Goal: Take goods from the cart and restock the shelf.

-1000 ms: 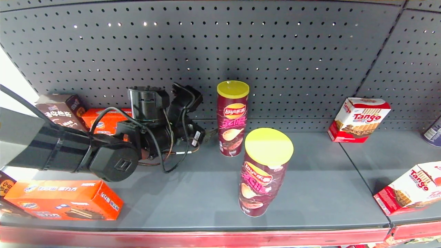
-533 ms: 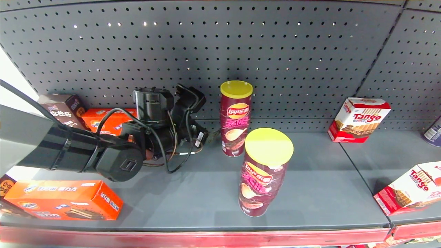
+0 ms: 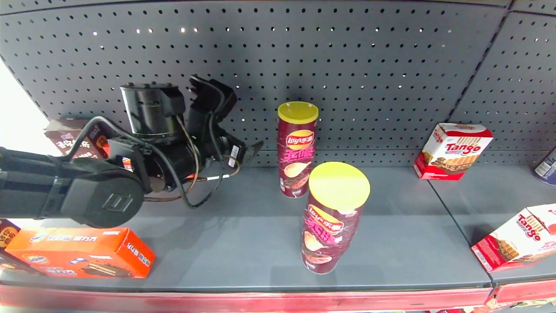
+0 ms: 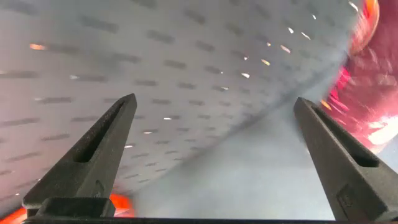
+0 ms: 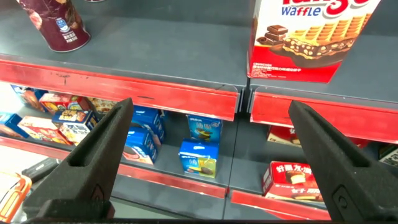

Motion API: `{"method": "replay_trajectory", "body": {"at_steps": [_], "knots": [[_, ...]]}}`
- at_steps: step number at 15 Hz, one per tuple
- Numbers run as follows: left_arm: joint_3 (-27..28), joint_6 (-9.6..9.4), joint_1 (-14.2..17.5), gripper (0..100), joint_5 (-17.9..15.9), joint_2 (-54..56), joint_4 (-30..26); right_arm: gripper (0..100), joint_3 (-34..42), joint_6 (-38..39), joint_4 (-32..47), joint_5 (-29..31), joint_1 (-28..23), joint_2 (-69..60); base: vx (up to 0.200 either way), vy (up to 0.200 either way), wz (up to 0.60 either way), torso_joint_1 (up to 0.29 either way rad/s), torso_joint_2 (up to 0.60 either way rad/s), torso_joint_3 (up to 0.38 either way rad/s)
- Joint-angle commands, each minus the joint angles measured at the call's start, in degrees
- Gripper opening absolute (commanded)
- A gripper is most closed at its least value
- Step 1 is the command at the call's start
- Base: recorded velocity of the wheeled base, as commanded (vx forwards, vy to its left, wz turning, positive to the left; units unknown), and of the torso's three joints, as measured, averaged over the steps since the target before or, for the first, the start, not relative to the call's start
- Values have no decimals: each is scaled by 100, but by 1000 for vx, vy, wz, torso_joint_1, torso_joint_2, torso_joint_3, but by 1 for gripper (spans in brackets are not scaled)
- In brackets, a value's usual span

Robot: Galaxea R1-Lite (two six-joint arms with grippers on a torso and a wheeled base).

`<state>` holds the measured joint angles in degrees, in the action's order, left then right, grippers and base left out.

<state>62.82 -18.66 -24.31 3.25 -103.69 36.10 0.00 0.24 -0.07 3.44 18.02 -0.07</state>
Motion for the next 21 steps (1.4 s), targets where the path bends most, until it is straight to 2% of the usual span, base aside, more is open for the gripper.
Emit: {"method": "replay_trajectory", "body": {"at_steps": [1,3,4,9,10,11,12,13,14,15,17,19,21], "knots": [[-569,47,75,100,149,807,20,100,0,-7,-1,-1,0,7,0,0,0,0,0,0],[-1272,47,31,100,167,1343,73,100,0,2,-1,-1,0,7,0,0,0,0,0,0],[-1421,56,40,100,167,1413,91,100,0,-7,-1,-10,0,7,0,0,0,0,0,0],[-1861,12,-30,100,132,1782,425,100,0,46,-19,-36,9,7,0,0,0,0,0,0],[-1782,21,-30,100,88,1809,468,100,-554,169,-89,-10,35,104,0,0,0,0,0,0],[-1808,38,-30,100,61,1818,486,100,-1863,608,-28,-27,53,1326,0,0,0,0,0,0],[-1817,56,-21,100,61,1791,495,100,-2355,837,-10,-54,79,1950,0,0,0,0,0,0],[-1949,65,-21,100,70,1765,539,100,-2918,661,-1,-335,105,2723,0,0,0,0,0,0],[-2010,56,-13,100,61,1765,618,100,-3111,503,-1,-564,123,3022,0,0,0,0,0,0],[-2116,65,-4,100,61,1800,732,100,-3445,292,-142,-1135,158,3875,0,0,0,0,0,0],[-2388,65,49,100,61,1905,776,100,-3533,2,-546,-1706,246,4938,0,0,0,0,0,0],[-2555,65,67,100,44,2072,802,100,-3480,-552,-669,-1732,589,5588,0,0,0,0,0,0],[-2617,65,190,100,26,2072,908,100,-3463,-604,-669,-1697,958,6063,0,0,0,0,0,0]]}}
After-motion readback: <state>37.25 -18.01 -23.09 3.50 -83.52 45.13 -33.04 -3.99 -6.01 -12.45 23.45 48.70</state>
